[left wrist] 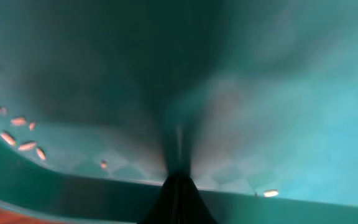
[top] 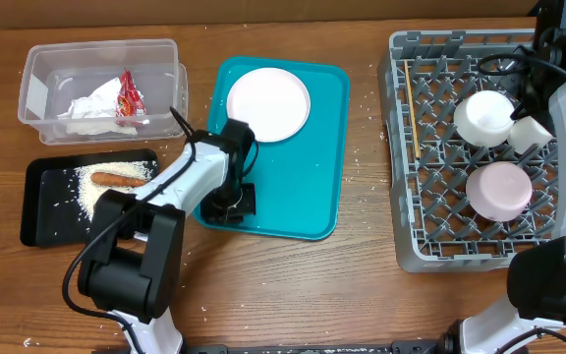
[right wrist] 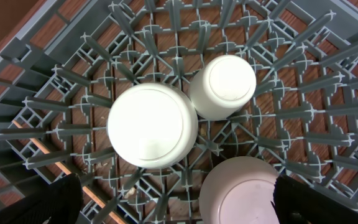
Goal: Sort waste into correct bins and load items into the dishwasher
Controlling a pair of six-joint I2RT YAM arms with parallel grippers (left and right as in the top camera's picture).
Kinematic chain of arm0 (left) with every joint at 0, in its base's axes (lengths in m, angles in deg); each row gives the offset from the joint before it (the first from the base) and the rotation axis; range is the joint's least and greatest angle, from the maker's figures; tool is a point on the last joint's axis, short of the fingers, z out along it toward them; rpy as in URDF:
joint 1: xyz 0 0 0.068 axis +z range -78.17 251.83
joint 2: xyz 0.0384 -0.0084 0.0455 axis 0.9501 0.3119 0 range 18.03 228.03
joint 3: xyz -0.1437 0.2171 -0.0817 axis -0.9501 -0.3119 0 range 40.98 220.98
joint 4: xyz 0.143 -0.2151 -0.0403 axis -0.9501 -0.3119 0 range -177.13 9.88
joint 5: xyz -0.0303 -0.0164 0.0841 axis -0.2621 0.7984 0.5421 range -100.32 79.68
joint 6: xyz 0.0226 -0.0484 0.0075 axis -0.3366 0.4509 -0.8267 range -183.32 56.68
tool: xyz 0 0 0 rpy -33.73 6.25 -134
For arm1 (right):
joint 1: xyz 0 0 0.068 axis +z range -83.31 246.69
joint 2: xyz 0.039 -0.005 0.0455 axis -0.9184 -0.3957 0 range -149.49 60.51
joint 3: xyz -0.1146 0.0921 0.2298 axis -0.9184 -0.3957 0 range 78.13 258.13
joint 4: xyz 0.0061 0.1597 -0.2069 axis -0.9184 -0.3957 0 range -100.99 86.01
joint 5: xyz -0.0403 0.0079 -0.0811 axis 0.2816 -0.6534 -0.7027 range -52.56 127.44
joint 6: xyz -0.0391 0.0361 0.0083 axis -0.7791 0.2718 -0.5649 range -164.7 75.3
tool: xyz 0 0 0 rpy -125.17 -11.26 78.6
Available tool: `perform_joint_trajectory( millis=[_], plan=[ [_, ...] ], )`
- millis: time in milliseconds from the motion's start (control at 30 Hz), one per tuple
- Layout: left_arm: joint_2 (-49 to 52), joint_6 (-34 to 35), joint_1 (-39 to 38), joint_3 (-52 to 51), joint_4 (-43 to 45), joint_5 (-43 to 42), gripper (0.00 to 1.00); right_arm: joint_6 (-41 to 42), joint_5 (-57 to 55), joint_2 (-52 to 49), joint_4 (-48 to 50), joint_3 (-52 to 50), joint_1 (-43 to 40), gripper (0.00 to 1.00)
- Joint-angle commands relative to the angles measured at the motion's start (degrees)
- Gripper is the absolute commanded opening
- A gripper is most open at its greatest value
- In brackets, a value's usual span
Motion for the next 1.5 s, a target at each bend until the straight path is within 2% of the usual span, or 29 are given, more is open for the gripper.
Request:
perform_joint_trajectory(
  millis=[0, 300, 500, 767, 1000, 1367, 1433, 1467],
  plan=[
    [0.35, -0.22, -0.17, -0.76, -0.31, 0.55, 0.04, 0.22, -0.37, 1.01, 0.35, 0.39, -0.09, 1.00],
    [0.33, -0.22, -0.24, -0.76, -2.60, -5.88, 0.04, 0.22, -0.37, 1.01, 0.35, 0.37, -0.09, 1.00],
    [0.33, -0.07, -2.36, -0.76, -7.34, -10.47, 0.04, 0.22, -0.37, 1.01, 0.35, 0.39, -0.09, 1.00],
    [-0.68, -0.04, -7.08, 1.77, -8.66, -9.86, 0.04, 0.22, -0.37, 1.01, 0.35, 0.39, -0.09, 1.00],
    [-2.64, -0.04, -7.10, 11.63, -12.85, 2.95, 0.04, 0.22, -0.37, 1.01, 0.35, 0.39, -0.09, 1.00],
    [-3.39, -0.04, -5.38, 29.55, -16.37, 15.45, 0.04, 0.22, -0.37, 1.01, 0.35, 0.39, -0.09, 1.00],
    [-3.43, -0.02, -3.78, 34.51, -19.02, 15.54, 0.08, 0.22, -0.37, 1.01, 0.35, 0.39, -0.09, 1.00],
    [-3.43, 0.00, -2.78, 37.33, -20.44, 15.50, 0.17, 0.22, -0.37, 1.01, 0.35, 0.39, -0.09, 1.00]
  ],
)
